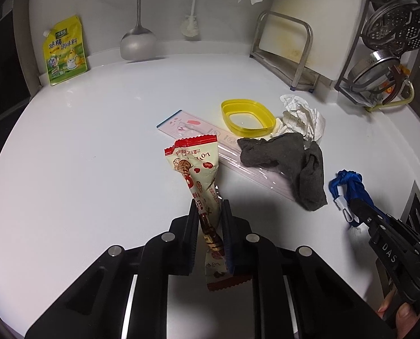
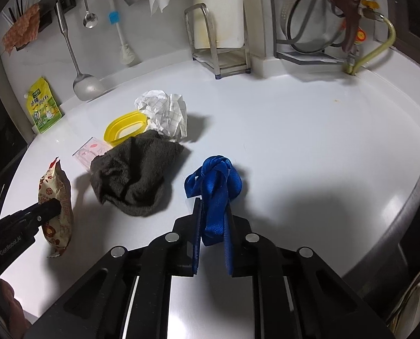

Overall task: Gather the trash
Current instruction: 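Carry the snack wrapper and blue ribbon over the wastebasket with both tools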

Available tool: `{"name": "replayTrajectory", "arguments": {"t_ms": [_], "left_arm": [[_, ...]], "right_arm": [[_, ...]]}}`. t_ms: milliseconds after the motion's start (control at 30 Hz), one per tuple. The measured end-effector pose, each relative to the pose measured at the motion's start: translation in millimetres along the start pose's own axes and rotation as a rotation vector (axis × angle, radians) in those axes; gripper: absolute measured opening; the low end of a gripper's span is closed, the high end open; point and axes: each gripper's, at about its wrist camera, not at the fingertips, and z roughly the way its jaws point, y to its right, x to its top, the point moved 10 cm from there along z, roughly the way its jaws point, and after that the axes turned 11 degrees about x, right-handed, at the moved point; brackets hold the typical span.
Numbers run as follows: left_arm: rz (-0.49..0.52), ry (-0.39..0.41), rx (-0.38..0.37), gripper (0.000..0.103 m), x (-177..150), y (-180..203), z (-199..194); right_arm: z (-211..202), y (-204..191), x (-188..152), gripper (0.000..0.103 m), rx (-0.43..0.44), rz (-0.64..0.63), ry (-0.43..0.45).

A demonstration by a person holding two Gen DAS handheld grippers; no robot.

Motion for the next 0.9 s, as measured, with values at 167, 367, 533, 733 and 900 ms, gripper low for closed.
{"name": "replayTrajectory", "arguments": {"t_ms": [167,367,533,733,900], "left_arm": [[0.023,0.025,-0.006,0.016,-4.3,-3.4,-14.5],[0.063,0.057,-0.012,0.016,-13.2,-7.7,-38.9],[0.106,0.071,-0.013,0.016,-28.9,-13.4,-57.8],[0.136,0.082,-0.019,0.016,-50.7,-19.1,-83.8],[0.146,0.080,-0.029,0.016,-72.7,-22.4,-105.4]], "right_arm": [[-14.4,-8.2,-7.3,0.011,-0.001,-0.003,0.020],[-36.6,-23.2,-19.2,0.011,0.005,-0.005,0.024],[-60.7,-36.9,-34.3,0.011,0.009,-0.006,0.034],[-88.1,-53.0,-56.7,0.011,0.030,-0.004,0.039],[-107.9,-66.7,-75.1,0.011,0.039,-0.027,0.028]]}}
